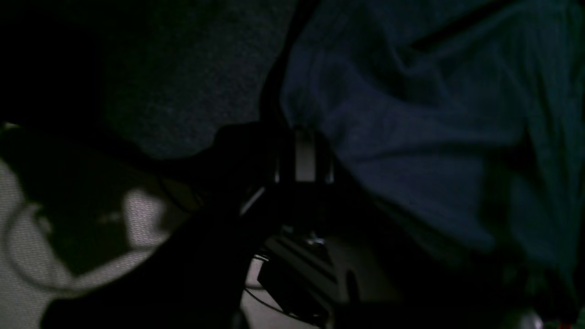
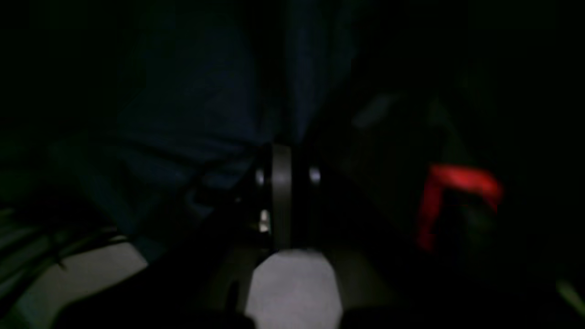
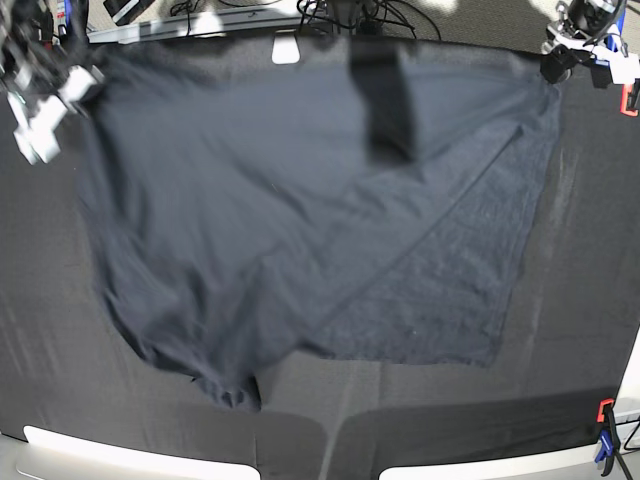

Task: Layout the t-shirt on the table in an organized manner, then fold the t-shirt properly
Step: 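Release the shirt and raise the right gripper back toward its base, then release the corner and move the left gripper down along the shirt's side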

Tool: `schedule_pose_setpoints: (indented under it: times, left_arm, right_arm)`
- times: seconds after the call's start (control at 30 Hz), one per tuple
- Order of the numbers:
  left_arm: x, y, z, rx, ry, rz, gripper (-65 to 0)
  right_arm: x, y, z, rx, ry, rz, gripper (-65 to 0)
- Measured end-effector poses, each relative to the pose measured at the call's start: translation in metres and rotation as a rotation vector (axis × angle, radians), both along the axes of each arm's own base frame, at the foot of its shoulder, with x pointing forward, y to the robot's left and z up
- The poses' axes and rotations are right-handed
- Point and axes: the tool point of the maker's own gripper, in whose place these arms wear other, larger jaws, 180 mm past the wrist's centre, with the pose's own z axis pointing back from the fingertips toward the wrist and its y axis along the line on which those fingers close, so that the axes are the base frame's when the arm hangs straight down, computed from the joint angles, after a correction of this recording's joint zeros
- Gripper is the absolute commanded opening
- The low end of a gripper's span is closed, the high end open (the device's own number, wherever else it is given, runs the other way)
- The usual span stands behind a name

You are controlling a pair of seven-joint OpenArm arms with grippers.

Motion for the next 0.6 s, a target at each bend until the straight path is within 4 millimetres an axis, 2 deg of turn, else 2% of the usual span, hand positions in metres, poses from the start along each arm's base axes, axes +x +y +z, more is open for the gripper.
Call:
schedule_pose_setpoints:
  times: [0.1, 0.23, 0.33, 0.43, 0.47, 0.5, 0.6]
  left_arm:
    - [-0.001, -0.001, -0.001, -0.002, 0.006, -0.004, -65.0]
    - [-0.002, -0.001, -0.001, -0.003, 0.010, -0.005, -65.0]
    - [-0.002, -0.004, 0.000, -0.026, 0.005, -0.005, -64.6]
    - [0.001, -0.009, 0.005, -0.074, -0.016, -0.002, -47.2]
    - [0.001, -0.012, 0.006, -0.093, -0.017, -0.006, -43.4]
    - [0.001, -0.013, 0.007, -0.107, -0.020, -0.009, -41.3]
    - [0.000, -0.011, 0.008, -0.104, -0.005, -0.033, -41.1]
  right_arm:
    - [-0.002, -0.010, 0.005, -0.015, -0.014, -0.031, -65.0]
    - [0.000, -0.011, 0.007, -0.018, -0.019, -0.031, -65.0]
    - [0.001, -0.009, 0.008, -0.001, -0.030, -0.032, -59.8]
    - [0.005, -0.004, 0.010, 0.028, -0.053, -0.032, -48.9]
    - [0.005, -0.005, 0.011, 0.028, -0.054, -0.031, -46.1]
    - [0.007, -0.005, 0.012, 0.030, -0.059, -0.031, -44.6]
    - [0.008, -0.008, 0.015, 0.022, -0.060, -0.024, -44.4]
